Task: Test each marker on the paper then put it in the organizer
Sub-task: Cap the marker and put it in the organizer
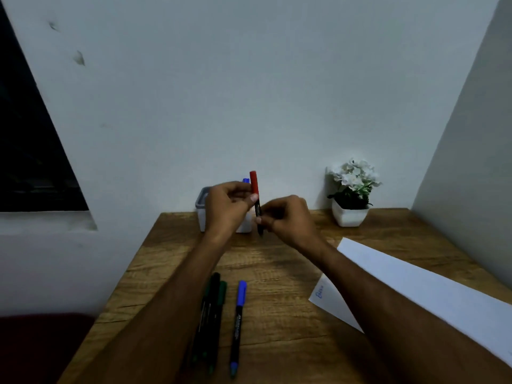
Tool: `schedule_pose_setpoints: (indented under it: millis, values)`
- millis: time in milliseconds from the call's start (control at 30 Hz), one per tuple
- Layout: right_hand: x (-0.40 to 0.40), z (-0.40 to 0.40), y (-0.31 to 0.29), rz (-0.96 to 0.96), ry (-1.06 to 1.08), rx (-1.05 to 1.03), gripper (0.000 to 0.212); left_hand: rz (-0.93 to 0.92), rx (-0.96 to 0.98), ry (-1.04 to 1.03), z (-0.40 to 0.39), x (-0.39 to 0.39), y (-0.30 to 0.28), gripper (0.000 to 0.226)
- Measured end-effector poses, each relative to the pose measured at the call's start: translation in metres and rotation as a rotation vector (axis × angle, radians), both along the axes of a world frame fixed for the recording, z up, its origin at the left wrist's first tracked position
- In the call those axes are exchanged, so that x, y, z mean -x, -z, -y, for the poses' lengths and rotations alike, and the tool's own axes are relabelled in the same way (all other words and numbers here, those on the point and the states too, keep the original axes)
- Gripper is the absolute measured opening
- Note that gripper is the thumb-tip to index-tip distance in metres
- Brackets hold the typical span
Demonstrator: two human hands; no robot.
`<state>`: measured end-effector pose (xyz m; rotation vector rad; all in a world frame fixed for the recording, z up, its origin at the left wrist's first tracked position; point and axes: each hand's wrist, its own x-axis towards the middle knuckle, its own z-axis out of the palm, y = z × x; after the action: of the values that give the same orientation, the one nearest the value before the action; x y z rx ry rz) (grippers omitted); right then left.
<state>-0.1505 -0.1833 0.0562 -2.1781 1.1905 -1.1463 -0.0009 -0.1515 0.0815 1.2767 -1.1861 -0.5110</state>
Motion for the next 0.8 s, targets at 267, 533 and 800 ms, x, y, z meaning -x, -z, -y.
schedule_pose_setpoints:
  millis: [267,533,800]
  values:
    - [-0.048,0.053,-0.031,0.13,0.136,0.106,0.013,0.156,0.073,-0.058,0.055,-0.022,-0.045,0.026]
    - [-0.064,0.078,-0.003,-0.003,0.18,0.013,0.011,0.196,-0.101,-0.114,0.084,-0.032,-0.008,0.022]
    - [-0.061,0.08,-0.001,-0.036,0.196,0.014,0.016,0.229,-0.134,-0.214,0.086,-0.035,0.014,0.02]
